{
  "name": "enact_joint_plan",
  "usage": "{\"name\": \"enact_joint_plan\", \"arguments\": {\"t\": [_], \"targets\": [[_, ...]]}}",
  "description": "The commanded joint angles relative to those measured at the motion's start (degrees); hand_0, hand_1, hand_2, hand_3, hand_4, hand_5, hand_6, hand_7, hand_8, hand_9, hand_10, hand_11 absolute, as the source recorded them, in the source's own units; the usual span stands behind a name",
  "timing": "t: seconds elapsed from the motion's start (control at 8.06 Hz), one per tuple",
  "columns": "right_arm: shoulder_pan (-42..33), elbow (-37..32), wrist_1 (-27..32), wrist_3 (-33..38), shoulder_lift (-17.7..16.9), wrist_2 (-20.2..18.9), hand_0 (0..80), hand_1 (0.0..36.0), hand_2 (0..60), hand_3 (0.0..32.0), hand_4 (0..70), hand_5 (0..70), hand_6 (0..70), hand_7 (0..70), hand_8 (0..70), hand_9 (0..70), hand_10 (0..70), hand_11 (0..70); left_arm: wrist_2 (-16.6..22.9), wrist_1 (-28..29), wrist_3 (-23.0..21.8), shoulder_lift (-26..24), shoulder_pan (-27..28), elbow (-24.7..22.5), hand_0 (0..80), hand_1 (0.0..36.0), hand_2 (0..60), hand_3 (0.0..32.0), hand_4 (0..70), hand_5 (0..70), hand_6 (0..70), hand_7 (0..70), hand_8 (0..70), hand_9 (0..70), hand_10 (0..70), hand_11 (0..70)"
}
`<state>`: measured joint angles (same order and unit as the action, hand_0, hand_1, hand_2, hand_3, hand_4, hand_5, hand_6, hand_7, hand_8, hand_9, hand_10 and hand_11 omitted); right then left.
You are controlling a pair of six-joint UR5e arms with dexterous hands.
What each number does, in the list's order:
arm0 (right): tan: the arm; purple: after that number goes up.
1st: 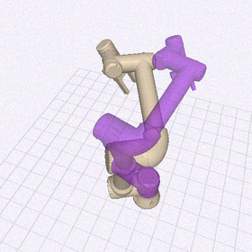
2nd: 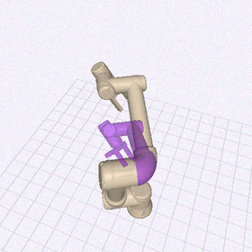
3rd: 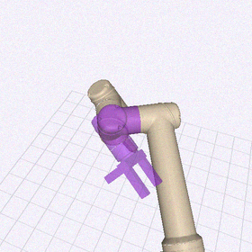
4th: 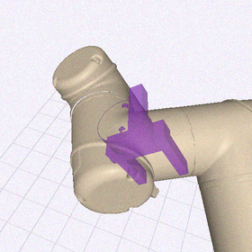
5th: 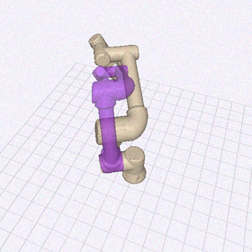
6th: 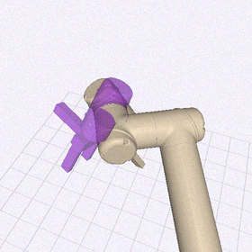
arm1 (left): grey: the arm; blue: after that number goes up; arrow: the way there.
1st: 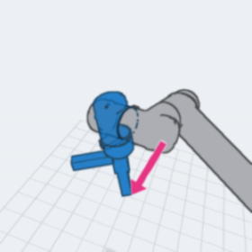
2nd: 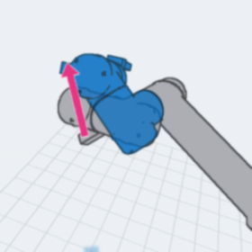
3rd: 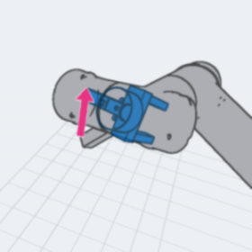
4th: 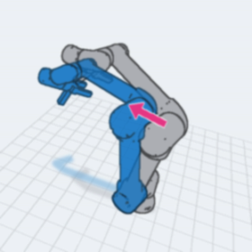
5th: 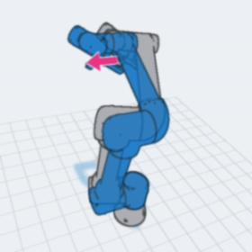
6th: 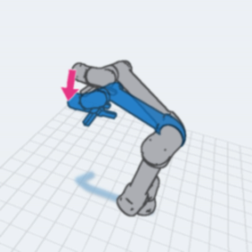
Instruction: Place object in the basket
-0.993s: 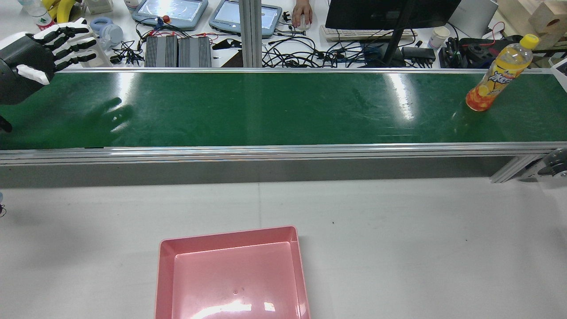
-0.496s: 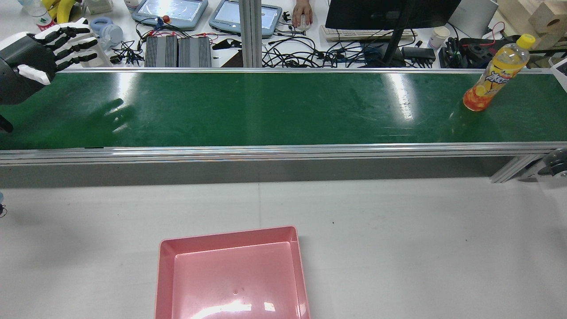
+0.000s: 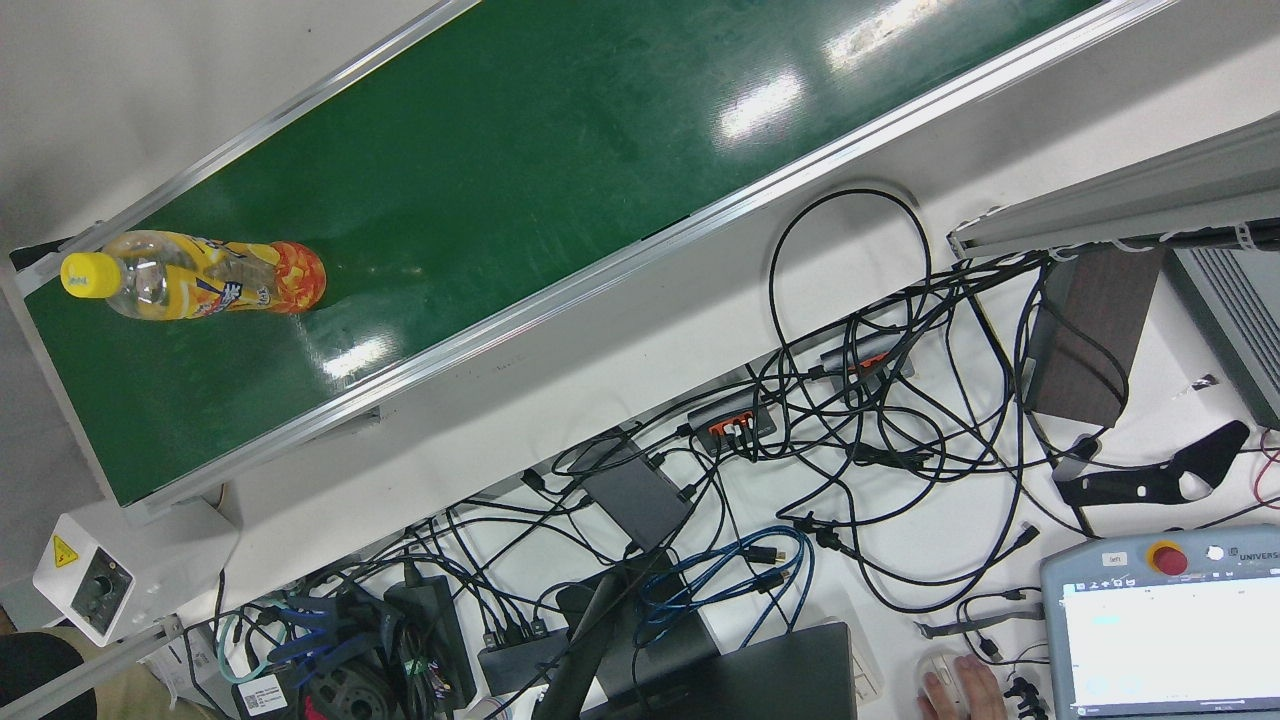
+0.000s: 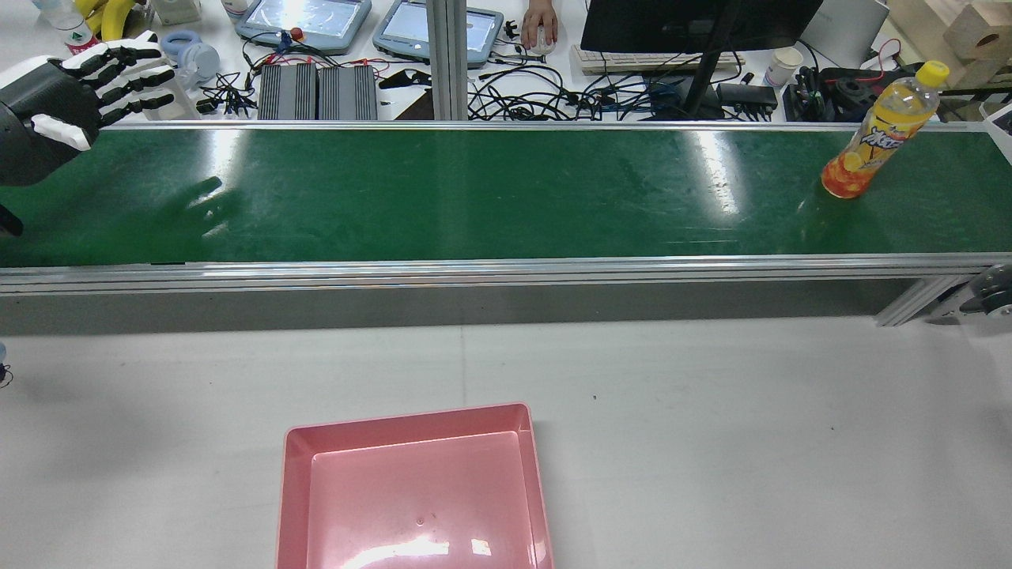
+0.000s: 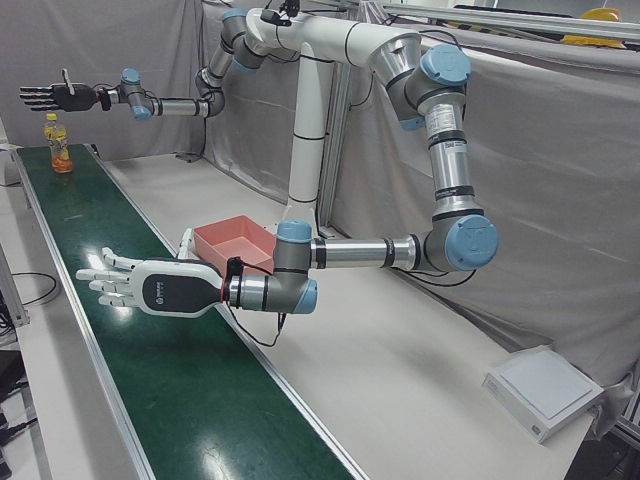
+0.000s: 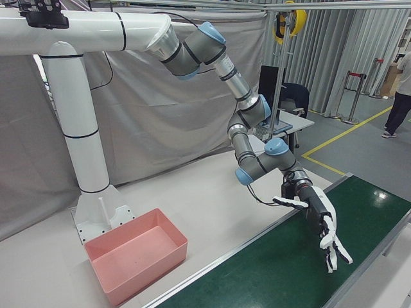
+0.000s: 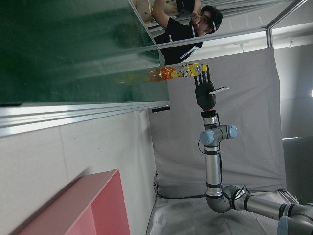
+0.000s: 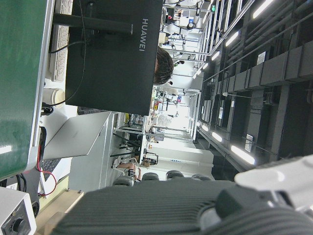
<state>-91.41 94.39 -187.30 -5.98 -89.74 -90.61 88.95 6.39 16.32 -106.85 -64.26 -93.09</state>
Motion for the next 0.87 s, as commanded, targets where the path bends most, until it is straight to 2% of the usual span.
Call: {"name": "enact_joint_plan", "arguments": {"t": [0.0, 0.74], "targets": [[0.0, 0.0, 0.0, 0.0, 0.0, 0.0, 0.0, 0.0, 0.0, 0.0, 0.0, 0.0, 0.0, 0.0, 0.0, 0.0, 0.0, 0.0, 0.0, -0.1, 0.0, -0.1, 0.0, -0.2, 49.7, 7.0, 0.0, 7.0, 12.6, 26.2, 1.8, 1.7, 10.6, 10.9, 8.3, 12.9], [0.0, 0.0, 0.0, 0.0, 0.0, 0.0, 0.0, 0.0, 0.0, 0.0, 0.0, 0.0, 0.0, 0.0, 0.0, 0.0, 0.0, 0.0, 0.0, -0.5, 0.2, -0.1, 0.2, 0.0, 49.1, 6.5, 0.0, 7.0, 12.4, 26.5, 1.9, 1.8, 10.6, 11.0, 8.5, 13.2]]}}
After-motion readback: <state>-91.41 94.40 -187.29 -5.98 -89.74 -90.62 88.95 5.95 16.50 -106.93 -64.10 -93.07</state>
